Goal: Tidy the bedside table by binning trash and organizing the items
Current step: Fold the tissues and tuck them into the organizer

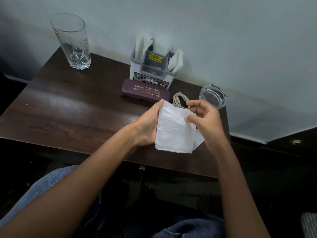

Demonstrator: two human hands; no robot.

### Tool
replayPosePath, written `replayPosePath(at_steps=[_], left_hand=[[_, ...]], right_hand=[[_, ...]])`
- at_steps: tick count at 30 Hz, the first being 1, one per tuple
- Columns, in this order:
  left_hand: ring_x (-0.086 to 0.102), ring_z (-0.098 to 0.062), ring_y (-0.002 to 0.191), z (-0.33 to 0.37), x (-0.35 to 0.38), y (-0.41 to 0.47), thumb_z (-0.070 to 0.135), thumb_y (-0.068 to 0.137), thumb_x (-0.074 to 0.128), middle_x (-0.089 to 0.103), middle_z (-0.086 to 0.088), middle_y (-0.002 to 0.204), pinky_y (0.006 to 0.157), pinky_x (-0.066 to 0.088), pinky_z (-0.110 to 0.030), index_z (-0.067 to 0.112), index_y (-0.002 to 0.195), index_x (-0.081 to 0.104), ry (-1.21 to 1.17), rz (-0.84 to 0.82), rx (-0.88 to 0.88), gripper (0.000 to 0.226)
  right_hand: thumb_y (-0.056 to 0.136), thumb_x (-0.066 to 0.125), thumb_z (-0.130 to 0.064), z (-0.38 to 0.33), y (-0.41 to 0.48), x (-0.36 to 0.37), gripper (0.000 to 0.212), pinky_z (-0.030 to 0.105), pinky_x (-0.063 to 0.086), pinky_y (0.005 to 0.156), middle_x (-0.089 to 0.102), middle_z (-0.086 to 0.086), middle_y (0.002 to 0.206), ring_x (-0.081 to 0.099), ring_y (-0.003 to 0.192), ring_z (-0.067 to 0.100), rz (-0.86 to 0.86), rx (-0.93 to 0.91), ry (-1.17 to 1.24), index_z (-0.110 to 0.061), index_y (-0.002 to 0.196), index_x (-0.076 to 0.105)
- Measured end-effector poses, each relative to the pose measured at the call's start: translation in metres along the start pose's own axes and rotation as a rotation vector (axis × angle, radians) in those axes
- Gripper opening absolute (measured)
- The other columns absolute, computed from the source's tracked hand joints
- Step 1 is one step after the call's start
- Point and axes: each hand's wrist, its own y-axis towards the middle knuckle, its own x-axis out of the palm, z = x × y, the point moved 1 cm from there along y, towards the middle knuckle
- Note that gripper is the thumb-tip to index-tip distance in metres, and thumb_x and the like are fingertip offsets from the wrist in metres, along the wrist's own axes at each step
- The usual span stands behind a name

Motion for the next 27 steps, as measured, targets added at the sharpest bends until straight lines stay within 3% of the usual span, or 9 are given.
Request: replayPosePath(at_steps=[4,7,10,13,18,22,27], left_hand=[[0.067,-0.023,0.098,0.0,0.001,-0.002,0.062,0.092,0.032,0.072,-0.008,0.104,0.091,0.05,-0.037,0.013,0.106,0.069,0.027,-0.017,-0.021,0.063],[0.065,-0.021,0.096,-0.001,0.0,-0.006,0.034,0.095,0.047,0.069,-0.007,0.107,0.087,0.051,-0.035,0.012,0.119,0.061,0.136,0.008,-0.021,0.036],[0.065,-0.026,0.096,-0.002,-0.004,-0.005,0.011,0.093,0.049,0.068,-0.012,0.109,0.084,0.052,-0.039,0.007,0.12,0.057,0.155,0.077,-0.01,0.029],[0.065,-0.024,0.085,0.0,-0.008,-0.004,0.005,0.093,0.048,0.068,-0.011,0.097,0.074,0.054,-0.038,0.004,0.114,0.058,0.145,0.193,0.014,0.024],[0.065,-0.024,0.081,0.005,-0.015,-0.004,0.004,0.093,0.048,0.067,-0.011,0.093,0.067,0.053,-0.037,0.004,0.108,0.059,0.15,0.292,0.037,0.019],[0.066,-0.024,0.079,0.007,-0.013,-0.005,0.004,0.092,0.048,0.068,-0.01,0.091,0.065,0.054,-0.037,0.006,0.1,0.06,0.141,0.305,0.03,0.014],[0.065,-0.024,0.08,0.008,-0.014,-0.006,0.004,0.093,0.048,0.067,-0.01,0.092,0.066,0.054,-0.037,0.005,0.106,0.059,0.146,0.323,0.047,0.018]], right_hand=[[0.074,0.059,0.01,0.0,0.0,0.001,0.038,0.032,0.049,0.071,0.063,0.002,0.082,0.059,0.079,0.019,-0.004,-0.017,-0.046,-0.016,0.102,0.062],[0.074,0.059,0.01,0.001,0.0,0.0,0.038,0.034,0.05,0.071,0.063,0.002,0.082,0.059,0.079,0.02,-0.01,-0.027,-0.064,-0.017,0.102,0.062],[0.078,0.059,0.008,0.003,0.003,-0.004,0.034,0.026,0.049,0.065,0.064,0.003,0.086,0.059,0.078,0.015,0.002,-0.037,-0.05,-0.019,0.098,0.062],[0.081,0.058,0.005,0.01,0.009,-0.021,0.027,0.013,0.046,0.051,0.066,0.005,0.086,0.06,0.07,0.01,0.157,0.003,0.013,-0.021,0.088,0.062],[0.082,0.057,0.0,0.029,0.015,-0.052,0.021,0.013,0.043,0.046,0.062,0.004,0.073,0.055,0.048,0.002,0.354,0.157,0.023,-0.019,0.072,0.06],[0.08,0.059,-0.008,0.049,0.018,-0.056,0.017,0.028,0.046,0.064,0.065,0.003,0.079,0.06,0.069,0.016,0.351,0.202,-0.281,-0.021,0.069,0.063],[0.084,0.059,-0.019,0.064,0.022,-0.045,0.011,0.031,0.044,0.074,0.065,0.007,0.095,0.059,0.091,0.026,0.231,0.228,-0.597,-0.01,0.088,0.065]])
